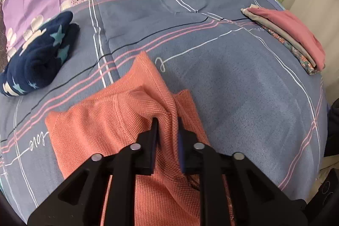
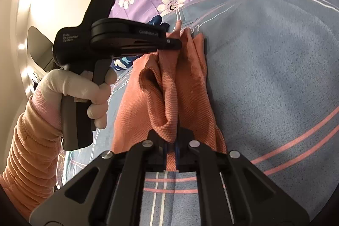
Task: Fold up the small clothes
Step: 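Lift and fold the shirt edge with both grippers, then open the left gripper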
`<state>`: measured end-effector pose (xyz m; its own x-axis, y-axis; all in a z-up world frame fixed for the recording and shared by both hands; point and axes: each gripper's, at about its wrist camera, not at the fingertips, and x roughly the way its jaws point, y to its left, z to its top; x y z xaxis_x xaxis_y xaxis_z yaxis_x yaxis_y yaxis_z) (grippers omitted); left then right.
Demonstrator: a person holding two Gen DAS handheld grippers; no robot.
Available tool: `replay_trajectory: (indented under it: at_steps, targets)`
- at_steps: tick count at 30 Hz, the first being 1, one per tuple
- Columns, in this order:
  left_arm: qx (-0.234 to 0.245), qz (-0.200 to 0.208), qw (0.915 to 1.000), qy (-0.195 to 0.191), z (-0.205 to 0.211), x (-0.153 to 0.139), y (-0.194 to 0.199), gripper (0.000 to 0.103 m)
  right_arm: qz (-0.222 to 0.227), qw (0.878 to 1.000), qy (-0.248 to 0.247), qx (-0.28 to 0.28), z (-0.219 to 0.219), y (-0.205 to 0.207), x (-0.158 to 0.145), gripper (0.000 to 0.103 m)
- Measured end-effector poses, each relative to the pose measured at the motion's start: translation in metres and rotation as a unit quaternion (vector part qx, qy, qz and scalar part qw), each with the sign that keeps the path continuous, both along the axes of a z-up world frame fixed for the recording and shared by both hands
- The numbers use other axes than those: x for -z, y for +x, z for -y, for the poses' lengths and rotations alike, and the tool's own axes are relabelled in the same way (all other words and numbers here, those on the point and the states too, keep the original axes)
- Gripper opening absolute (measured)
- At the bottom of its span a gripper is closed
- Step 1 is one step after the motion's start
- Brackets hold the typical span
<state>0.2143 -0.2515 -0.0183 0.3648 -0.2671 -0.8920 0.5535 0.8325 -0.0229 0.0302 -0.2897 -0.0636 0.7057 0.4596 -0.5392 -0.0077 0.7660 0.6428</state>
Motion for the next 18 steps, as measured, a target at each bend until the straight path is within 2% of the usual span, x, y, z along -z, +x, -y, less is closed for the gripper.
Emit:
replay_trajectory:
  at_steps: [3, 5, 9, 11, 12, 18]
  targets:
    - [0.006, 0.028, 0.9995, -0.015, 0.001, -0.018, -0.008, 0.027, -0.006, 1.000, 0.010, -0.002, 0.003, -0.004, 0.003, 0.005]
    - [0.009, 0.071, 0.9971, -0.025, -0.006, -0.041, -0.020, 0.039, -0.011, 1.000, 0.017, -0.003, 0.006, -0.004, 0.004, 0.005]
    - [0.015, 0.133, 0.9903, -0.040, -0.038, -0.068, -0.054, 0.050, -0.017, 1.000, 0.024, -0.006, 0.007, -0.009, 0.007, 0.005]
    - [0.020, 0.139, 0.9893, -0.039, -0.059, -0.065, -0.077, 0.050, -0.020, 0.999, 0.025, -0.008, 0.007, -0.007, 0.007, 0.007]
    - [0.023, 0.136, 0.9898, -0.036, -0.070, -0.060, -0.089, 0.050, -0.023, 0.999, 0.028, -0.008, 0.008, -0.008, 0.007, 0.010]
    - [0.039, 0.103, 0.9936, -0.024, -0.126, -0.015, -0.166, 0.051, -0.041, 0.999, 0.035, -0.005, 0.016, 0.001, 0.011, 0.017]
